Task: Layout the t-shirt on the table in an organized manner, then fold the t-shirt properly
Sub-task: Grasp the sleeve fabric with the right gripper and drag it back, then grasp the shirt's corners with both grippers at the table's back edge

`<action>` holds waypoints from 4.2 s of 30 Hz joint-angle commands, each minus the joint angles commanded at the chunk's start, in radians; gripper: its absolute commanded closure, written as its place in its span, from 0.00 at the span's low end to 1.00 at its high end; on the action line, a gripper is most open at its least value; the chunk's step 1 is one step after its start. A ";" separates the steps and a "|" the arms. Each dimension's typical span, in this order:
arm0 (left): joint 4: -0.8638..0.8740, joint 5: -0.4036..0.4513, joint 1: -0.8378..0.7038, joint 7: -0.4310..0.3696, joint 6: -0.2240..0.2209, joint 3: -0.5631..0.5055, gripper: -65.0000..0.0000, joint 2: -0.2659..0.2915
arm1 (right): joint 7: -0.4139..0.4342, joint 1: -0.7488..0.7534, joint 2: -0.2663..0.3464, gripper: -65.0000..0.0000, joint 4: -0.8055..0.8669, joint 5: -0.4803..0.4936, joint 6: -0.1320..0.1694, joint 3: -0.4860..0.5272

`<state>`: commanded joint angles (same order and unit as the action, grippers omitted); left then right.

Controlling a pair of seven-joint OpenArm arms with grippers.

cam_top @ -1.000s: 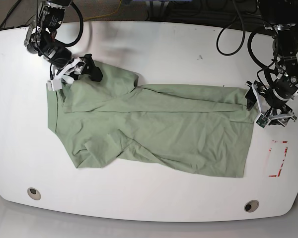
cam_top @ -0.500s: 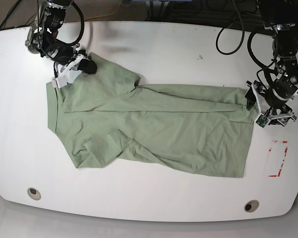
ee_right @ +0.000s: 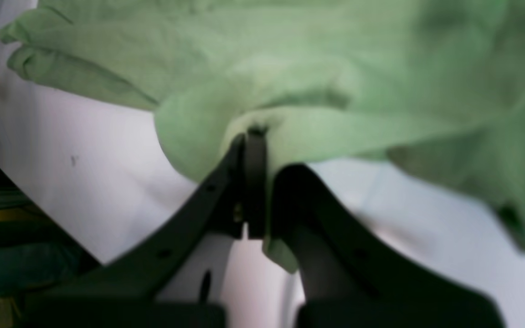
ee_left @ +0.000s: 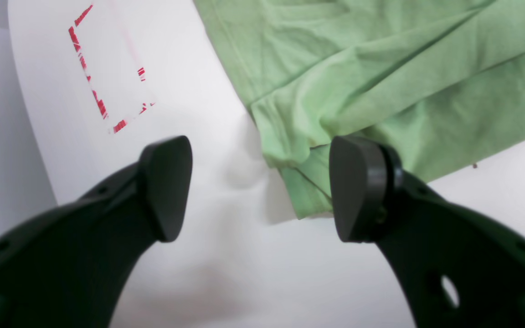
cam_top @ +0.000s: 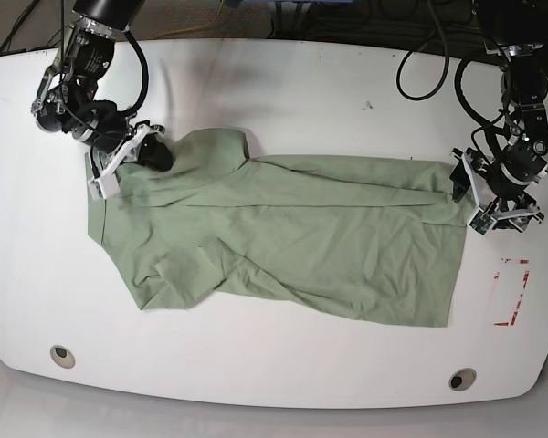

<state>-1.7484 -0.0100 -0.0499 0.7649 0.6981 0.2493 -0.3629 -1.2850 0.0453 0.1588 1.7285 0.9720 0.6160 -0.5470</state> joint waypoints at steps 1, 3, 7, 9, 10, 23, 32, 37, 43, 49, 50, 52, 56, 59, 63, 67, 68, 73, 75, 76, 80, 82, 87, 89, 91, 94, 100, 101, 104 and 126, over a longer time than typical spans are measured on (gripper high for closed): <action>0.002 0.000 0.000 0.000 0.000 -0.005 0.33 0.000 | 0.000 -0.011 0.002 1.00 0.000 0.008 0.000 0.000; 0.006 0.000 -0.002 0.000 0.000 -0.015 0.33 0.000 | -0.002 -0.058 0.002 1.00 -0.012 0.017 -0.002 0.002; 0.008 0.002 -0.002 0.000 0.000 -0.023 0.33 0.000 | -0.002 -0.126 0.003 1.00 -0.083 0.018 -0.002 0.003; 0.009 0.002 -0.003 0.000 0.000 -0.023 0.33 0.000 | -0.002 -0.166 0.003 1.00 -0.143 0.017 -0.002 0.003; 0.009 0.002 -0.005 0.000 0.000 -0.023 0.33 0.000 | -0.002 -0.184 0.003 1.00 -0.170 0.017 -0.002 0.003; 0.008 0.002 -0.029 0.000 0.000 -0.023 0.33 0.000 | 0.049 -0.353 0.005 1.00 -0.416 0.002 -0.002 0.003; 0.008 0.002 -0.044 0.000 0.000 -0.021 0.33 0.000 | 0.057 -0.453 0.005 1.00 -0.503 -0.170 -0.002 0.003; 0.008 0.002 -0.046 0.000 0.000 -0.021 0.33 0.000 | 0.078 -0.462 0.005 0.84 -0.509 -0.253 -0.002 0.003; 0.008 0.002 -0.046 0.000 0.000 -0.023 0.33 0.000 | 0.075 -0.457 0.040 0.29 -0.503 -0.272 -0.002 0.002; 0.008 0.002 -0.046 0.000 0.000 -0.023 0.33 0.000 | 0.058 -0.384 0.114 0.03 -0.473 -0.175 -0.002 0.002; 0.008 0.002 -0.046 0.000 0.000 -0.023 0.33 0.000 | 0.058 -0.374 0.124 0.03 -0.459 -0.167 -0.002 0.002; 0.008 0.002 -0.046 0.000 0.000 -0.023 0.33 0.000 | 0.055 -0.328 0.157 0.05 -0.416 -0.157 -0.002 0.002; 0.008 0.002 -0.046 0.000 0.000 -0.023 0.33 0.000 | 0.057 -0.249 0.210 0.07 -0.338 -0.157 0.000 0.002; 0.008 0.002 -0.046 0.000 0.000 -0.020 0.33 0.000 | 0.064 -0.195 0.239 0.07 -0.298 -0.160 0.003 0.002; 0.006 0.002 -0.046 0.000 0.000 -0.017 0.33 0.000 | 0.094 -0.132 0.270 0.07 -0.264 -0.161 0.006 0.002; 0.003 0.002 -0.046 -0.008 0.000 0.026 0.33 0.000 | 0.149 -0.077 0.302 0.06 -0.261 -0.163 0.006 0.003; 0.003 0.002 -0.046 -0.011 0.000 0.035 0.33 0.002 | 0.158 -0.069 0.305 0.06 -0.261 -0.164 0.005 0.003; 0.005 0.002 -0.043 -0.060 0.000 0.104 0.33 0.052 | 0.242 -0.021 0.328 0.06 -0.262 -0.238 0.005 0.005; 0.005 0.002 -0.043 -0.095 0.000 0.138 0.33 0.075 | 0.262 -0.020 0.324 0.06 -0.262 -0.327 0.008 0.003; 0.005 0.002 -0.043 -0.114 0.000 0.157 0.33 0.086 | 0.275 -0.018 0.322 0.06 -0.262 -0.364 0.009 0.003; 0.005 0.002 -0.041 -0.196 0.000 0.218 0.33 0.138 | 0.324 -0.017 0.296 0.06 -0.262 -0.466 0.038 0.003; 0.005 0.002 -0.041 -0.259 0.000 0.230 0.33 0.169 | 0.333 -0.017 0.281 0.06 -0.262 -0.512 0.058 0.003; 0.006 0.002 -0.048 -0.384 -0.110 0.230 0.33 0.216 | 0.336 -0.017 0.250 0.06 -0.262 -0.572 0.082 0.003; 0.006 0.002 -0.048 -0.399 -0.124 0.230 0.33 0.229 | 0.336 -0.017 0.239 0.06 -0.262 -0.585 0.082 0.003; 0.006 0.002 -0.048 -0.399 -0.125 0.230 0.32 0.235 | 0.342 -0.017 0.230 0.06 -0.262 -0.594 0.082 0.003; 0.006 0.002 -0.048 -0.399 -0.125 0.230 0.32 0.235 | 0.374 -0.009 0.219 0.06 -0.262 -0.606 0.082 0.003; 0.009 0.002 -0.044 -0.396 -0.128 0.233 0.32 0.235 | 0.437 0.026 0.209 0.07 -0.264 -0.621 0.082 0.003; 0.009 0.002 -0.044 -0.387 -0.128 0.233 0.32 0.235 | 0.448 0.029 0.209 0.07 -0.264 -0.621 0.082 0.003; 0.009 0.002 -0.041 -0.334 -0.128 0.252 0.32 0.232 | 0.473 0.044 0.209 0.12 -0.290 -0.618 0.082 0.003; 0.009 -0.003 -0.049 -0.269 -0.122 0.305 0.32 0.233 | 0.525 0.052 0.190 1.00 -0.371 -0.618 0.082 0.003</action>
<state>-1.7392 -0.0130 -0.0990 0.4964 0.5762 0.5547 -0.1297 -0.7603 0.0974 0.3491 1.3571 0.3537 0.6981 -0.5439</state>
